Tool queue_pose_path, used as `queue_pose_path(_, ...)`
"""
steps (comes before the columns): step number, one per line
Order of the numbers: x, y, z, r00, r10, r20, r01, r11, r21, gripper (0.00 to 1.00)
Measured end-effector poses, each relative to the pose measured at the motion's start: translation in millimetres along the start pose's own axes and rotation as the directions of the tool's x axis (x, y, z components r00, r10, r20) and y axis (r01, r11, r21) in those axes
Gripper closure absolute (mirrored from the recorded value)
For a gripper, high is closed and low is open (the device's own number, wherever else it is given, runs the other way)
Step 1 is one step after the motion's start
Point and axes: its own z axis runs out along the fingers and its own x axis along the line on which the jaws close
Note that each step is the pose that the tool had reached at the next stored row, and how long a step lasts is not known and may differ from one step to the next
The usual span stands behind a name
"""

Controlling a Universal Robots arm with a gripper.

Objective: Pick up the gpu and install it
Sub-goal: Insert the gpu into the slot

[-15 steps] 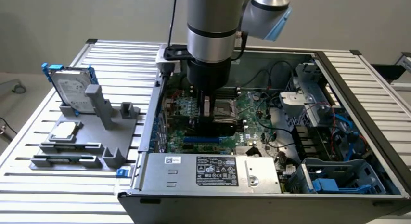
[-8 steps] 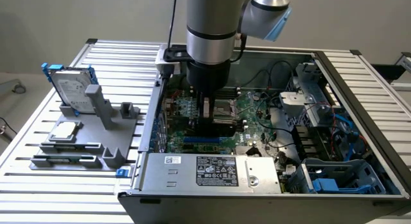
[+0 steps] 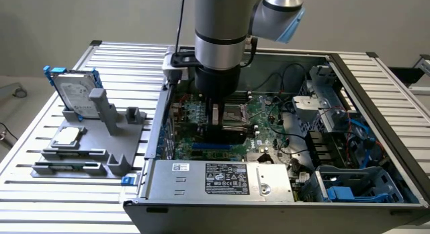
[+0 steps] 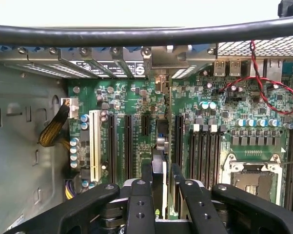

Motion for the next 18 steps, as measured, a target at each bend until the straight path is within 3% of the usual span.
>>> queue_pose_path(15, 2.6, 2.1, 4.4, 1.0, 0.0, 0.0043, 0.0, 1.0, -0.0001, 0.74)
queue_pose_path(18, 3.1, 2.3, 4.9, 1.0, 0.0, 0.0073, 0.0, 1.0, -0.0001, 0.74)
